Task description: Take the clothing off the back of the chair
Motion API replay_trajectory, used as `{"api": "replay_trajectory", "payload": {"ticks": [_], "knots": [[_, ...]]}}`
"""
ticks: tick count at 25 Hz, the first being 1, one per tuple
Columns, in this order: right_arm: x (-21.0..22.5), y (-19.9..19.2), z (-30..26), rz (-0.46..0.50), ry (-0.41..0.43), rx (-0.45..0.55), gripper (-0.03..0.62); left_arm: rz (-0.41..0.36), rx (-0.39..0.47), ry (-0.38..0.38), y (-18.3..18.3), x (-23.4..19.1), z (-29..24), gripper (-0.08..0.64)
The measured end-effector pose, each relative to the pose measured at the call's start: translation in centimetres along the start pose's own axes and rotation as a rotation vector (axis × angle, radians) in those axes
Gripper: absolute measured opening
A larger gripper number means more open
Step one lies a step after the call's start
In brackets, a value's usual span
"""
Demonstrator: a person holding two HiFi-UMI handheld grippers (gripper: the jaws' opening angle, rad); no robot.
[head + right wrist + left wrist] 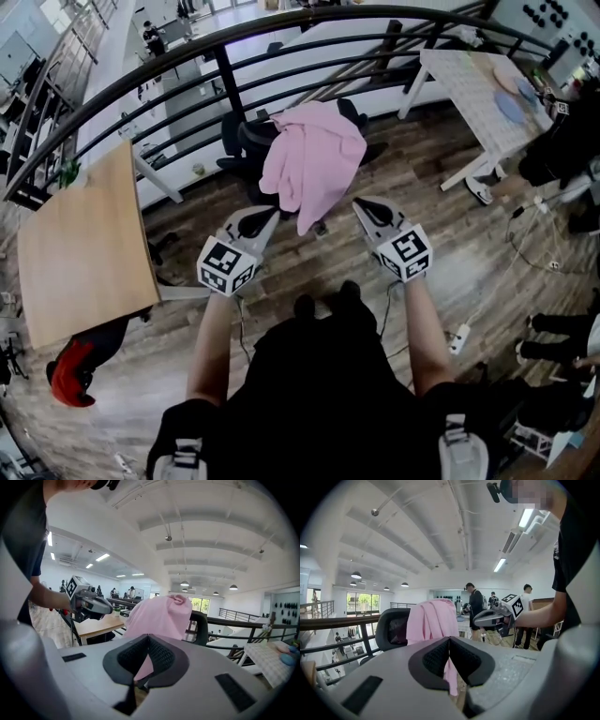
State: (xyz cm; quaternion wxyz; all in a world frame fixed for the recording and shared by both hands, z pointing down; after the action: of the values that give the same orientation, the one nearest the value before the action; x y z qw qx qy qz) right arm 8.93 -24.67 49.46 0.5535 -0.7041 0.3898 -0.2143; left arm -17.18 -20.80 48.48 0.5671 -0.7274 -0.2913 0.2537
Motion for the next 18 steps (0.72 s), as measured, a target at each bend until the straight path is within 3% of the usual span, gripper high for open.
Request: {"api": "replay_trajectory", "payload": {"ticks": [3, 12, 18], "knots": [[1.1, 0.5, -0.3, 0.024, -0.003, 0.023, 0.002, -0.019, 0.012, 0.001, 0.8, -0.9, -0.4, 0.002], [4.8, 1.7, -0.6, 0.032, 0.017, 0.069, 0.087, -0.037, 0.080, 0.065, 4.3, -3.1, -2.1, 0.010], [7.6, 2.6, -1.8, 0.018, 0.017, 0.082, 0.184, -0.040, 0.049, 0.107, 4.9, -4.4, -4.1, 0.165]]}}
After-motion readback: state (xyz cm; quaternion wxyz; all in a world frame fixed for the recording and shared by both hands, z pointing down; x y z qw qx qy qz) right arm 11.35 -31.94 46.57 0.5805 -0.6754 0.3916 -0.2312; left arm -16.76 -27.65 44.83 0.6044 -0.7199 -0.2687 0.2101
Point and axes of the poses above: the fingertips, and each gripper's own axes: z backward along the fingers, x to its right, y out of its top, the point moved 7 cm from there along z, backward along the fingers
